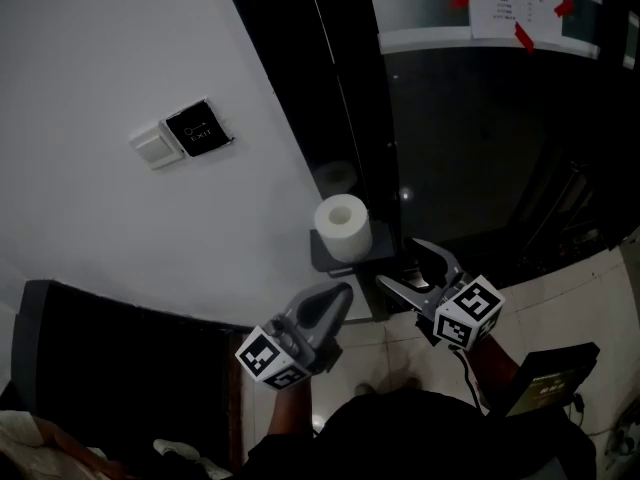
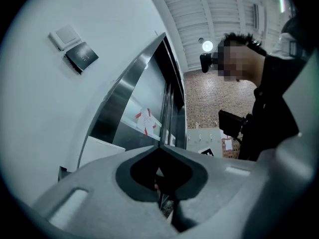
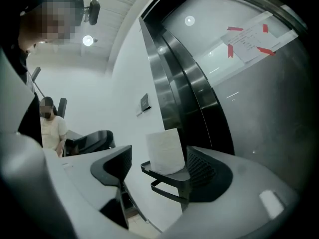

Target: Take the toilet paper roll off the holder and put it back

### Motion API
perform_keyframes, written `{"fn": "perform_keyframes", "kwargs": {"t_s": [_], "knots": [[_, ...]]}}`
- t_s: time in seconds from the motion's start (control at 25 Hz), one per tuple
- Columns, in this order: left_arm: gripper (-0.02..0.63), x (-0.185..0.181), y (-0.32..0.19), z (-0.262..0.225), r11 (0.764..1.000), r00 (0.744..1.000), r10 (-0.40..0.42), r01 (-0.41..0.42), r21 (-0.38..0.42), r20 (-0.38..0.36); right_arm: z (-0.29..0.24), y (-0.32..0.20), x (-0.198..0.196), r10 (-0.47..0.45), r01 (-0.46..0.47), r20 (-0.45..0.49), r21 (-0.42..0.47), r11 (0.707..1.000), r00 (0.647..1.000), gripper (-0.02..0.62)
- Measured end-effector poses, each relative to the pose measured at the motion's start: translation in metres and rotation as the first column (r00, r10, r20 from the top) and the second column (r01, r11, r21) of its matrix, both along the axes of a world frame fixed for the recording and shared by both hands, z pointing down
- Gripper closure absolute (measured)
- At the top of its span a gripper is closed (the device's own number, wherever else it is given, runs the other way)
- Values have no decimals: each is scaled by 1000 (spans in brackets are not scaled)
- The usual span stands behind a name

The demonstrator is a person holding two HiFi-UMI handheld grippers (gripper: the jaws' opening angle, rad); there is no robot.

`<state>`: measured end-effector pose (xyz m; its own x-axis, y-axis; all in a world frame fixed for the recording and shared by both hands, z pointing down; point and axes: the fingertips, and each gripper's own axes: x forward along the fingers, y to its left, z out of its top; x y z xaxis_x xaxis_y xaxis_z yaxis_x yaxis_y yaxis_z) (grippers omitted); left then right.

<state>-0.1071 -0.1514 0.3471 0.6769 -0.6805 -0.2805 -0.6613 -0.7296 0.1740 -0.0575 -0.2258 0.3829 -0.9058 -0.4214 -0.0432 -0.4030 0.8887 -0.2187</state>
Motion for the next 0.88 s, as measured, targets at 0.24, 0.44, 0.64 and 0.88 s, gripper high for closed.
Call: {"fn": "perform_keyframes", "kwargs": {"t_s": [0.24,0.44,0.64,0.88], "knots": [[606,-13,-7,1,1000,1000,19,-19,-1,15,-2,-23,-32,81,-73,-82,101,992,993,125],[606,-34,-4,-1,1000,1000,12,-12,2,-4,4,-41,-73,132,-108,-219,118,987,967,63],[606,-54,-2,2,1000,1000,4,-4,3,-15,21,-55,-101,146,-118,-371,98,988,917,46],[606,-63,-2,2,1000,999,12,-12,1,-30,29,-70,-110,227,-189,-433,128,974,872,65]]}}
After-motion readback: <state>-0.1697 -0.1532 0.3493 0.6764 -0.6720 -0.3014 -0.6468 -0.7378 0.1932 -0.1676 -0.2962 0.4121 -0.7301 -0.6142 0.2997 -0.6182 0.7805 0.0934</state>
